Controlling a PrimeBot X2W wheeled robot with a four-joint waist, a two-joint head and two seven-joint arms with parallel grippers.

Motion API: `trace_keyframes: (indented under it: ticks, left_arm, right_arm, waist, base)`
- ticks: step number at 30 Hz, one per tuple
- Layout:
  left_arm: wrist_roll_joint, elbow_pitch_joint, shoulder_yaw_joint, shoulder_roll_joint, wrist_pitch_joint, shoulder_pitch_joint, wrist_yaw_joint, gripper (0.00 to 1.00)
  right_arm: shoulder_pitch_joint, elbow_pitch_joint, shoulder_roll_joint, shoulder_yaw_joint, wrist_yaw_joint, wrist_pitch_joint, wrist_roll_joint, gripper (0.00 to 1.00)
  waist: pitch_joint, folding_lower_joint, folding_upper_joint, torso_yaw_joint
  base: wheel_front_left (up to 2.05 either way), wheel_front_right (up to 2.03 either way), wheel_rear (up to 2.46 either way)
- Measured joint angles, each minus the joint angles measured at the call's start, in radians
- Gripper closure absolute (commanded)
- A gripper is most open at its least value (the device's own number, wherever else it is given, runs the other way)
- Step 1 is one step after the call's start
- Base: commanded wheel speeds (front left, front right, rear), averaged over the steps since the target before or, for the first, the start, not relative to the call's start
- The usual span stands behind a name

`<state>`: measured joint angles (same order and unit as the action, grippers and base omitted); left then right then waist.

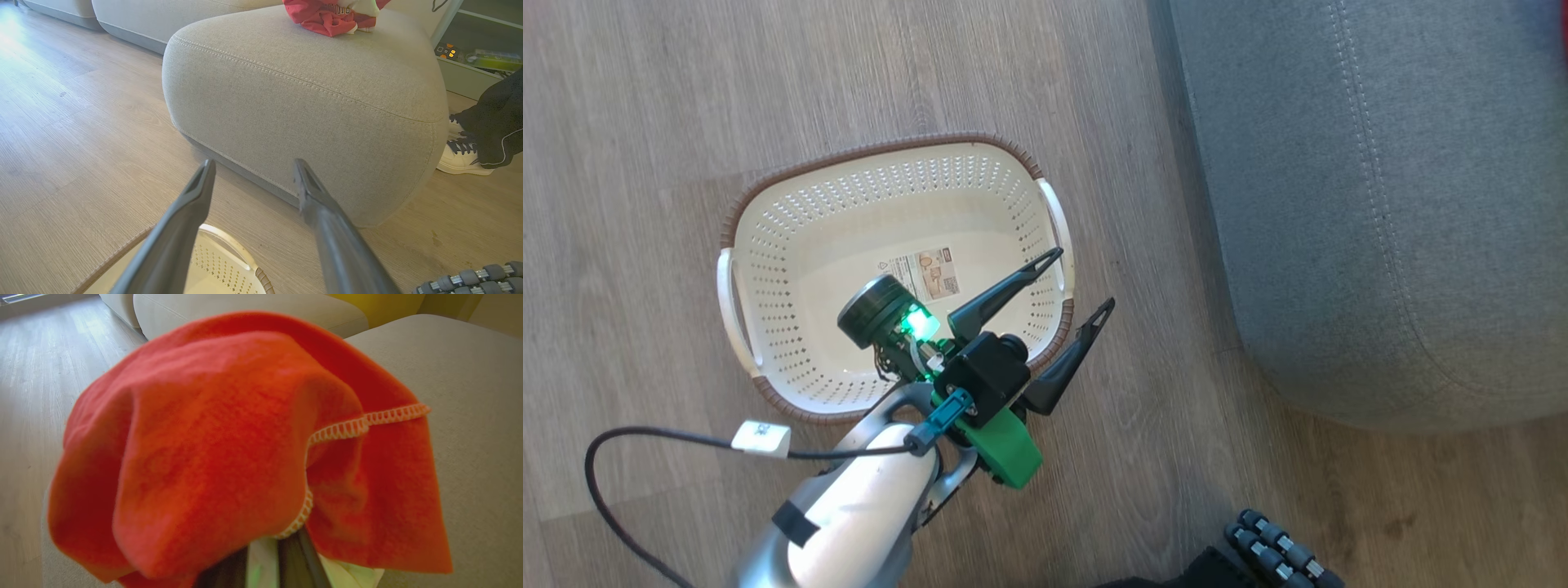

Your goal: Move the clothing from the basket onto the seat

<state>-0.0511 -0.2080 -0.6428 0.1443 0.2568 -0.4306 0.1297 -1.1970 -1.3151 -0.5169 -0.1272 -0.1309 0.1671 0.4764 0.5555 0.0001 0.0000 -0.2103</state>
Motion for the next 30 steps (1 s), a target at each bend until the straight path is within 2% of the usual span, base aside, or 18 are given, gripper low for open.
trace_keyframes:
  ticks: [3, 4, 5, 6, 16, 30]
  left_arm:
    - [0.0, 0.0, 0.001, 0.0, 0.0, 0.0, 0.0, 0.0]
    - [0.001, 0.0, 0.001, 0.0, 0.0, 0.0, 0.0, 0.0]
    - [0.001, 0.0, 0.001, 0.0, 0.0, 0.0, 0.0, 0.0]
    - [0.001, 0.0, 0.002, 0.0, 0.0, 0.0, 0.0, 0.0]
    - [0.0, -0.003, 0.004, -0.004, 0.0, 0.002, 0.0, 0.0]
    - [-0.022, -0.005, -0.001, -0.026, 0.0, 0.058, 0.0, 0.0]
  right_arm:
    - [-0.003, 0.0, 0.011, -0.002, 0.0, 0.0, -0.02, 1.0]
    - [-0.003, 0.0, 0.013, -0.002, 0.0, 0.0, -0.024, 0.94]
    - [-0.003, 0.0, 0.014, -0.002, 0.0, 0.0, -0.03, 0.52]
    - [-0.003, 0.0, 0.014, -0.004, 0.0, 0.0, -0.036, 0.0]
    - [-0.002, 0.0, 0.024, -0.031, 0.0, -0.031, -0.074, 0.0]
    - [0.0, 0.001, 0.041, 0.009, 0.0, -0.038, -0.107, 0.0]
  waist:
    - [0.002, 0.0, 0.0, 0.002]
    - [0.003, 0.0, 0.0, 0.002]
    - [0.003, 0.0, 0.0, 0.003]
    - [0.002, 0.0, 0.0, 0.003]
    - [-0.052, 0.0, 0.0, -0.003]
    - [-0.204, -0.0001, 0.0, -0.032]
  base:
    - [0.0, 0.0, 0.0]
    - [0.0, 0.0, 0.0]
    - [0.0, 0.0, 0.0]
    - [0.0, 0.0, 0.0]
    - [0.0, 0.0, 0.0]
    - [0.0, 0.0, 0.0]
